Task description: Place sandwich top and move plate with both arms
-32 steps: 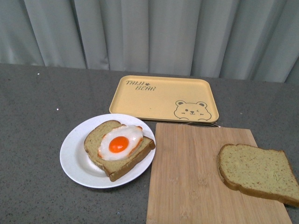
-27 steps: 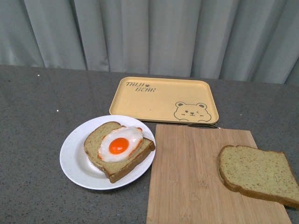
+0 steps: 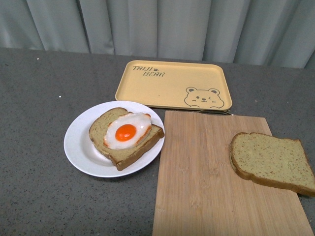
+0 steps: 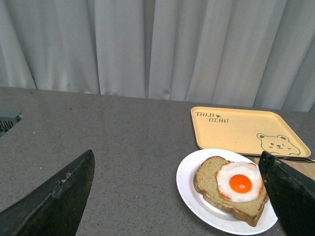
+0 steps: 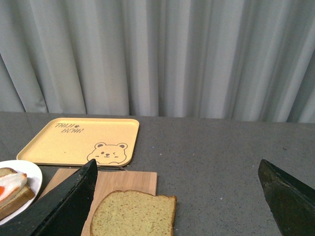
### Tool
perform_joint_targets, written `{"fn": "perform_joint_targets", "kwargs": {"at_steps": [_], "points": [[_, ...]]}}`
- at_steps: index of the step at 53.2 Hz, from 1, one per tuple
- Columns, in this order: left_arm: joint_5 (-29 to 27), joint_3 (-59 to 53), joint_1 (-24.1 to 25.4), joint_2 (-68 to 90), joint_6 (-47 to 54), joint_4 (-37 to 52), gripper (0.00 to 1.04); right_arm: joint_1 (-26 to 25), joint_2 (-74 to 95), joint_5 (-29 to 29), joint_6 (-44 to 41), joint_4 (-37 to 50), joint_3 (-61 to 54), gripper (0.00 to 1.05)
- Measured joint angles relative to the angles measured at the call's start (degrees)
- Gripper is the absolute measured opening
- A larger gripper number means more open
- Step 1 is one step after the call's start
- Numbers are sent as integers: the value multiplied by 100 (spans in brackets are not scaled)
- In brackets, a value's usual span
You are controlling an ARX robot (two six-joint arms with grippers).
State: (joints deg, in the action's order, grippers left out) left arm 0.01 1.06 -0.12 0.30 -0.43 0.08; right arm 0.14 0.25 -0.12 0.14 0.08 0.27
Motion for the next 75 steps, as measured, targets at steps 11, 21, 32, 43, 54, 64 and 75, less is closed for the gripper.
{"fn": "perform_joint_targets", "kwargs": {"at_steps": [11, 21, 32, 43, 54, 64, 75], "points": [[0, 0, 0, 0, 0, 0, 98, 0, 0, 0, -2, 0, 0, 95], [0, 0, 0, 0, 0, 0, 98, 0, 0, 0, 0, 0, 0, 95], [2, 0, 0, 0, 0, 0, 98, 326, 247, 1130, -468, -39, 37, 95], [0, 0, 0, -4, 0, 0, 98, -590, 3626, 645, -1091, 1683, 483, 95], [-2, 0, 0, -7, 0, -2, 98, -1484, 7215, -1163, -365, 1067, 2037, 95], [0, 2, 0, -7, 0, -2, 98, -1779, 8793, -2138, -33, 352, 3071, 95], [-2, 0, 0, -7, 0, -2, 98, -1884, 10050, -2750, 44, 68, 3799, 95]]}}
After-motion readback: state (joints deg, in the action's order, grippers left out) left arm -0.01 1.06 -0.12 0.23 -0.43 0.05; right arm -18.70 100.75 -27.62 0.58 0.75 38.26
